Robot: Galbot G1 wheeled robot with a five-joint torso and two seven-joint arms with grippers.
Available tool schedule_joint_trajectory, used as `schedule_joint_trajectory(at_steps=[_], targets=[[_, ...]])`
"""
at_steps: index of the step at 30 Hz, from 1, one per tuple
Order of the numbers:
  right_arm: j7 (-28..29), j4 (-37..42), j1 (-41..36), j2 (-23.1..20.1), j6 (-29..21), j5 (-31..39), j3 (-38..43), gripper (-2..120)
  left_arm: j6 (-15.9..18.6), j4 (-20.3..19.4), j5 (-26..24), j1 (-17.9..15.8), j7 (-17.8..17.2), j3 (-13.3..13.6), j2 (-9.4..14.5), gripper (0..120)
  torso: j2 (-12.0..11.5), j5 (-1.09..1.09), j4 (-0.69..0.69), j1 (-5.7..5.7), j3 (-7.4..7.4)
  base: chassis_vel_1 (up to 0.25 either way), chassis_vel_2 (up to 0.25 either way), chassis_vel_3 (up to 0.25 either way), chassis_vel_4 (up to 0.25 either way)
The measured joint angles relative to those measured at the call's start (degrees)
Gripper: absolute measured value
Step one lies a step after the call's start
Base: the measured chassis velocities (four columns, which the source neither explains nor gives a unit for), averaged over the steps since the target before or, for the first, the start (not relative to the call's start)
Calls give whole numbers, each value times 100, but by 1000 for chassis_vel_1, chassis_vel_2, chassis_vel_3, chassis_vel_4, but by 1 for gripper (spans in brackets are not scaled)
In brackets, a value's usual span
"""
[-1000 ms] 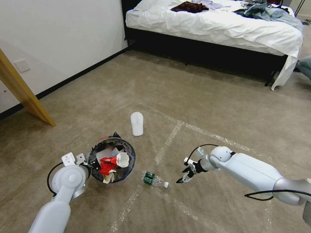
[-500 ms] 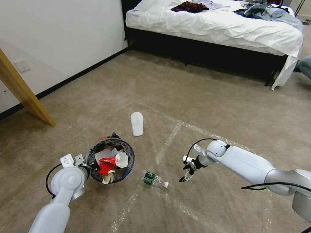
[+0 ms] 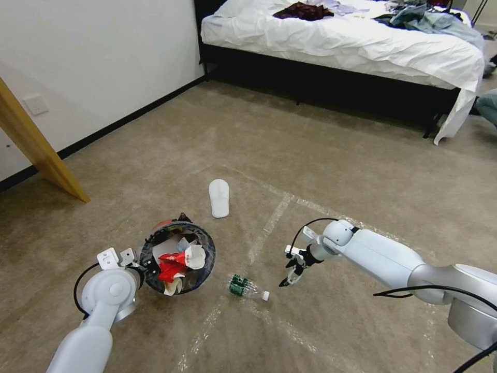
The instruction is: Pick up the trash bin and place the garbage on the floor into it.
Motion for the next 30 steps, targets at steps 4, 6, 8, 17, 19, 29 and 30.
schedule_joint_trajectory(at_steps=[4,6,8,17,19,29,30], targets=[[5,-119,1,189,28,-3,6,100,-5,22,14,-12,11,13,-13,0,0,-1,-1,0,0,0,0,0,0],[8,-154,-2,283,33,-2,10,100,-8,33,23,-16,17,20,-23,0,0,0,-1,0,0,0,0,0,0],[19,-205,-8,392,38,0,21,100,-13,45,41,-17,30,32,-32,0,0,0,1,0,0,0,0,0,0],[174,-572,-12,942,120,8,126,100,-32,61,96,8,50,97,-64,0,0,0,1,0,0,0,0,0,0],[179,-627,-15,991,143,0,133,100,-34,60,99,9,50,103,-64,0,0,0,1,0,0,0,0,0,0],[53,-880,-112,1192,297,-311,112,100,-39,39,115,16,52,119,-65,0,0,0,0,0,0,0,0,0,0],[9,-974,-137,1226,360,-412,113,100,-40,35,122,25,52,119,-68,0,0,0,0,0,0,0,0,0,0]])
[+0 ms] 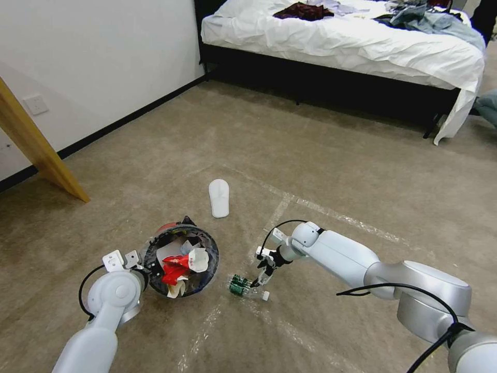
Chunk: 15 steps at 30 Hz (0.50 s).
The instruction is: Pick up the trash bin and place the garbage on the floor into it.
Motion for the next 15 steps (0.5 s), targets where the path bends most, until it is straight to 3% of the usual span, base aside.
schedule_joint_trajectory(at_steps=[15], targets=[[-96,-345,-188,147,176,-289,13,100,-9,18,7,32,41,-66,-13,0,0,0,0,0,0,0,0,0,0]])
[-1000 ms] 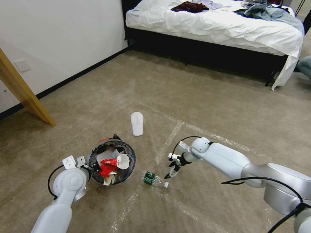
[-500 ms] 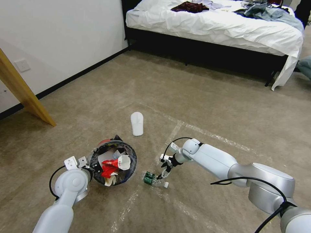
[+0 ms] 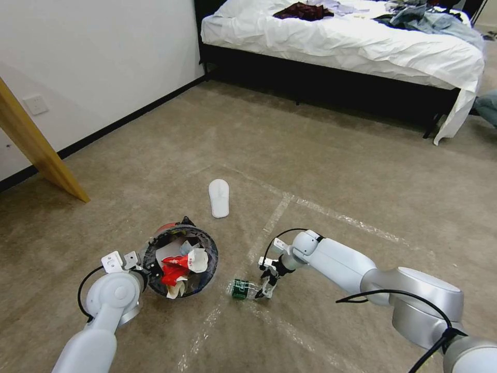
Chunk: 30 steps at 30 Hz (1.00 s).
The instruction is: Pick up the trash bin and place the garbage on the floor into it.
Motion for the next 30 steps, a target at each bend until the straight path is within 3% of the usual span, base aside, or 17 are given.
schedule_joint_trajectory(at_steps=[8,18,26,30], targets=[[-31,-481,-65,271,248,-275,241,100,-11,69,0,0,49,-20,18,0,5,-4,-4,-1,-5,0,0,0,0],[38,-491,-115,269,316,-329,260,97,-25,135,7,-4,82,-6,22,0,5,-2,-1,-1,-3,0,0,0,0],[226,-391,-118,278,265,-329,255,79,-35,146,15,-12,92,6,27,0,3,-4,-4,-1,-2,0,0,0,0],[471,-152,-140,219,151,-275,230,59,-41,144,52,13,100,16,12,0,0,0,-3,-1,1,0,0,0,0]])
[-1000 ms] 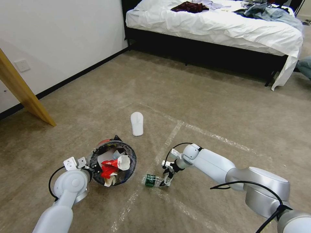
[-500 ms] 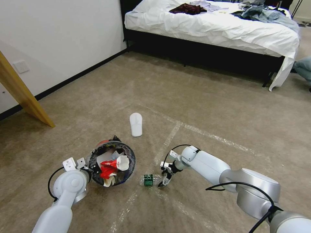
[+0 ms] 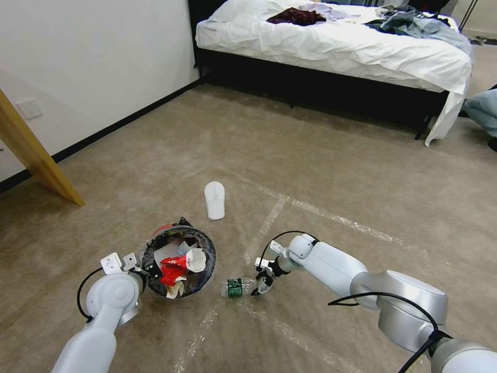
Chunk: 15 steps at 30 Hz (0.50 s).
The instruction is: Pick up the trash bin and place the garbage on the floor into it.
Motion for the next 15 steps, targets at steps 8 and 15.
schedule_joint_trajectory(at_steps=[8,15], targets=[[61,314,-45,-148,-112,74,-21,35,-12,-23,89,50,21,27,-43,0,-2,5,9,1,3,0,0,0,0],[35,695,-68,-307,-241,129,-68,28,-27,-18,178,34,36,92,-63,0,-4,9,10,2,6,0,0,0,0]])
